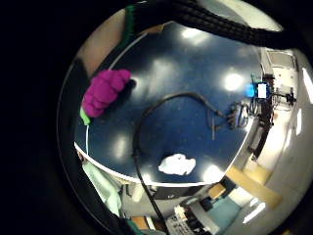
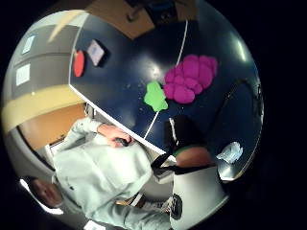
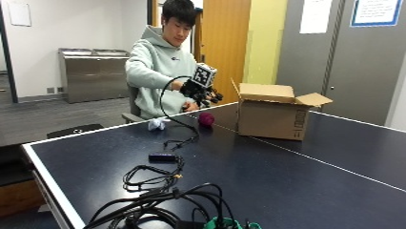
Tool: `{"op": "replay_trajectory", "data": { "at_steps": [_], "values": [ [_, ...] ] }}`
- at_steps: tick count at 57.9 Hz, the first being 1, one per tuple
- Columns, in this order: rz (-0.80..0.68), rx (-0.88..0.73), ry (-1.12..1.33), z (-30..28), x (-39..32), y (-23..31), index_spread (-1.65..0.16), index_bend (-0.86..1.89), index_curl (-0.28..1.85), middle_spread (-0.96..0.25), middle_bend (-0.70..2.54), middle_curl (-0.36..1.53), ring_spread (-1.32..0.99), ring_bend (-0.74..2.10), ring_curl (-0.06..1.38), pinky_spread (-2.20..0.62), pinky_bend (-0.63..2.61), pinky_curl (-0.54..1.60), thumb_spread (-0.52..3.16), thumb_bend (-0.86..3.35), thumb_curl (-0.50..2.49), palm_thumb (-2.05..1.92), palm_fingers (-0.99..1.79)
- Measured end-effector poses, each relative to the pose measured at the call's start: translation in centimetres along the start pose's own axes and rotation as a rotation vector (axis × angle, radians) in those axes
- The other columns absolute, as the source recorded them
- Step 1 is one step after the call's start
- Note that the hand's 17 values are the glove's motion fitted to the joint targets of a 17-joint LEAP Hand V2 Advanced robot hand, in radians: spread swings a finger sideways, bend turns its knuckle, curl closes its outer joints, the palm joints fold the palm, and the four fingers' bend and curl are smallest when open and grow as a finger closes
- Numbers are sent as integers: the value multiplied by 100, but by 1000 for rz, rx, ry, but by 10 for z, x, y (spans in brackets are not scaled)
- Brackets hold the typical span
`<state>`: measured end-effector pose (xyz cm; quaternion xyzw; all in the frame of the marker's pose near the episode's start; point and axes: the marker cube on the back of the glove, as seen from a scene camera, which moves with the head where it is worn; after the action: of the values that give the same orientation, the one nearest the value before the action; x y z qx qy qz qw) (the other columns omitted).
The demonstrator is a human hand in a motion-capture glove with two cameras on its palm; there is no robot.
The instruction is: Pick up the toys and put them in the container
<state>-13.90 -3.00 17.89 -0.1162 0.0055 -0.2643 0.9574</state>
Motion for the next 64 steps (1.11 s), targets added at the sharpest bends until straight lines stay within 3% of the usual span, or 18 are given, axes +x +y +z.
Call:
{"op": "replay_trajectory", "data": {
  "at_steps": [6, 13, 18, 29, 34, 40, 47, 53, 64],
  "values": [
    [133, -92, -12, 35, -47, -9, -25, 7, 17, 3, 8, 21, 3, 13, 19, 7, 86, 33, 136, 13, 42, 37, -40],
    [112, -185, 36, 60, -53, -16, -26, 9, 17, 4, 8, 19, 3, 12, 18, 7, 85, 33, 136, 16, 45, 46, -41],
    [131, -161, 59, 68, -50, -21, -28, 19, 21, 5, 5, 17, 3, 10, 16, 7, 81, 32, 138, 18, 48, 53, -36],
    [0, -141, 117, 73, -46, -9, -34, 80, 42, 0, 7, 13, 2, 5, 7, 6, 73, 31, 138, 18, 49, 57, -13],
    [-205, -190, 336, 77, -22, -1, -31, 98, 49, -3, 15, 15, 2, 6, 4, 6, 73, 31, 134, 15, 50, 57, -10],
    [42, -277, 8, 74, -67, 4, -26, 112, 57, -9, 28, 22, 1, 6, 0, 6, 69, 31, 125, 12, 54, 58, -4],
    [-14, -391, -105, 54, -82, 24, -21, 118, 62, -16, 51, 31, -1, 9, -1, 5, 67, 30, 115, 9, 58, 60, 2],
    [27, -439, -159, 20, -78, 35, -18, 123, 66, -20, 65, 37, -2, 11, 0, 4, 66, 31, 108, 6, 62, 60, 3],
    [181, -310, -152, -79, -43, 28, -14, 127, 72, -24, 80, 45, -4, 14, 1, 3, 67, 32, 101, 3, 68, 61, 2]
  ]
}}
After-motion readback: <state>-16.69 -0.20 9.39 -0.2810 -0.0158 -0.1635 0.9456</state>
